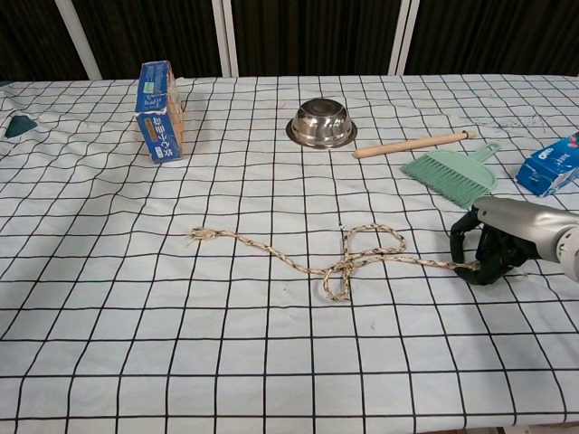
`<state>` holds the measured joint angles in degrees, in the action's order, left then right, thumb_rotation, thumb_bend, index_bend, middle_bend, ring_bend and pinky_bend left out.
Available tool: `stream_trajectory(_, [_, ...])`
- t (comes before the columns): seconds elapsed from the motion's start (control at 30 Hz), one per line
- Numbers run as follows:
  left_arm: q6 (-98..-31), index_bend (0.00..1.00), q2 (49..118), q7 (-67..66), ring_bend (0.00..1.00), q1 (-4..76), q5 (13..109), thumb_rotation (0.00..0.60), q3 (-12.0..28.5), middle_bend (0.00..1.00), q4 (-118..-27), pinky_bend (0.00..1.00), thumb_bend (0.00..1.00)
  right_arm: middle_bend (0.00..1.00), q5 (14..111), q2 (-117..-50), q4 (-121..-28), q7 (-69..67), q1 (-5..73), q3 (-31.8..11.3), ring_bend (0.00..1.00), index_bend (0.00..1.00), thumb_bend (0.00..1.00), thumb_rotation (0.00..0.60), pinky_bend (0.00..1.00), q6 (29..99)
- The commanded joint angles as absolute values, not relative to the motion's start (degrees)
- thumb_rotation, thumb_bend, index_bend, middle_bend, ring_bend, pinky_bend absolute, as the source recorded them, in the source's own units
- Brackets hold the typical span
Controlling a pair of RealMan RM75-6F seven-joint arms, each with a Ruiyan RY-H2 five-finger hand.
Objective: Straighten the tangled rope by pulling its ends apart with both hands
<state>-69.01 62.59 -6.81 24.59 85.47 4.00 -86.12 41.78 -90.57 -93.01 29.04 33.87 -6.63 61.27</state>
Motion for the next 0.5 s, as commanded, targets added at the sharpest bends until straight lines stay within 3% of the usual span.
stream_trajectory(0.03, [-67.28, 0.12, 62.34, -7.79, 0.1, 25.31, 85.65, 0.6, 3.48, 0.15, -87.01, 0.2, 0.11, 1.0, 41.69, -90.26, -93.48, 29.2, 33.94, -6.6, 1.0, 0.61, 0.44, 0.6, 1.0, 61.17])
stream_trajectory(0.17, [-64.4, 0.13, 62.27, -9.84, 0.17, 27.35, 85.68, 0.6, 3.74, 0.21, -88.5, 0.24, 0.13, 1.0, 41.99, -89.75, -94.61, 29.45, 33.97, -6.62, 1.0, 0.61, 0.44, 0.6, 1.0, 61.55])
stream_trajectory(0.27, [-62.31, 0.13, 62.95, -10.94, 0.26, 29.53, 85.76, 0.6, 4.58, 0.31, -89.48, 0.29, 0.13, 1.0, 42.26, -89.65, -95.3, 29.89, 34.13, -6.69, 1.0, 0.61, 0.44, 0.6, 1.0, 62.02])
stream_trajectory(0.43, [-55.48, 0.16, 64.7, -11.97, 0.61, 34.52, 84.37, 0.6, 5.87, 0.66, -92.4, 0.57, 0.13, 1.0, 41.36, -90.17, -95.01, 30.18, 34.34, -7.11, 1.0, 0.61, 0.44, 0.6, 1.0, 62.37])
stream_trajectory(0.5, [-52.58, 0.18, 65.8, -12.49, 0.67, 36.31, 83.43, 0.6, 6.01, 0.73, -92.55, 0.63, 0.15, 1.0, 41.23, -90.31, -94.89, 30.09, 34.22, -7.07, 1.0, 0.61, 0.44, 0.6, 1.0, 62.55])
